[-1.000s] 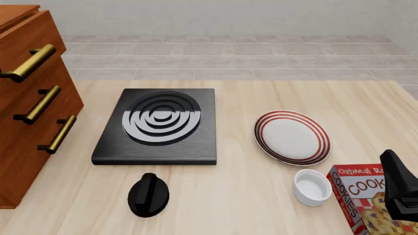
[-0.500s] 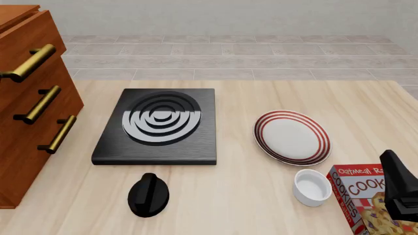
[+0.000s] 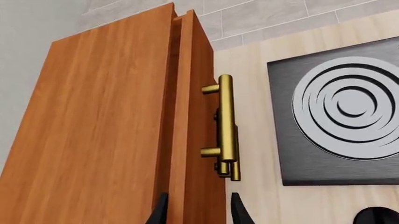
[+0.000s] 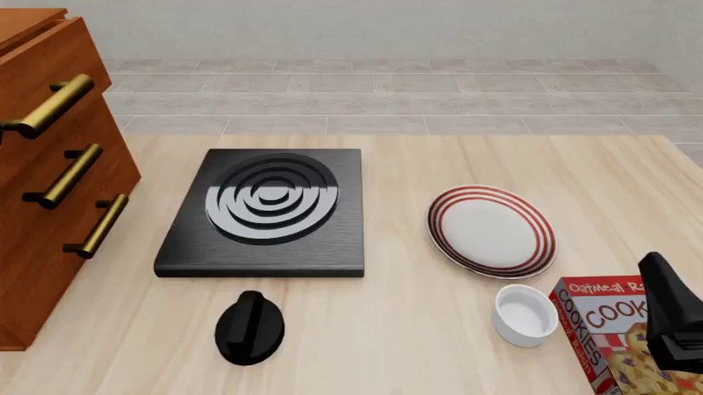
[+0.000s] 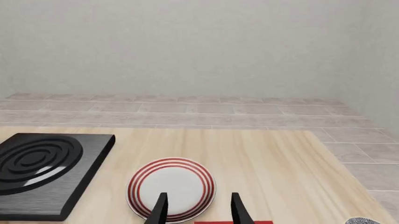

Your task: Pick the akita bowl in the top layer of the wooden cabinet and place it on the plate.

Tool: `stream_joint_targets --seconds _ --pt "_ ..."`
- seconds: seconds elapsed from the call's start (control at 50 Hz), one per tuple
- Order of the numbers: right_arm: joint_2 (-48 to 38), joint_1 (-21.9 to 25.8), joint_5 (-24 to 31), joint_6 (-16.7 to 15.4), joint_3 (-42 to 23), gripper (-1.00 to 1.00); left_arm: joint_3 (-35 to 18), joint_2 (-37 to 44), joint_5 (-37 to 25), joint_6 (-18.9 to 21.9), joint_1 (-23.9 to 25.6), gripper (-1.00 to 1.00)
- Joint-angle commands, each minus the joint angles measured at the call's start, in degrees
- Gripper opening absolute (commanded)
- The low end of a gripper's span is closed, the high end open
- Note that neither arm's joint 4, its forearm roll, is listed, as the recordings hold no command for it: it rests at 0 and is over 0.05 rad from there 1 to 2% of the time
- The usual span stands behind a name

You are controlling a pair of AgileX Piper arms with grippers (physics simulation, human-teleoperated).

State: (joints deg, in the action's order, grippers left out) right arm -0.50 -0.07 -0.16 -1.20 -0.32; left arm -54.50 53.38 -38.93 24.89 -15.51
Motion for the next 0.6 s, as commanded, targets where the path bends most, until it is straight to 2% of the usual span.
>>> stream_joint_targets --seconds 0.02,0.6 --pt "0.0 0.0 0.0 0.0 0.0 1.0 2.1 0.8 -0.8 -1.9 0.1 1.0" --pt "0.1 -0.1 0.0 0.1 0.0 1.0 0.7 2.1 -3.5 -7.4 4.8 1.0"
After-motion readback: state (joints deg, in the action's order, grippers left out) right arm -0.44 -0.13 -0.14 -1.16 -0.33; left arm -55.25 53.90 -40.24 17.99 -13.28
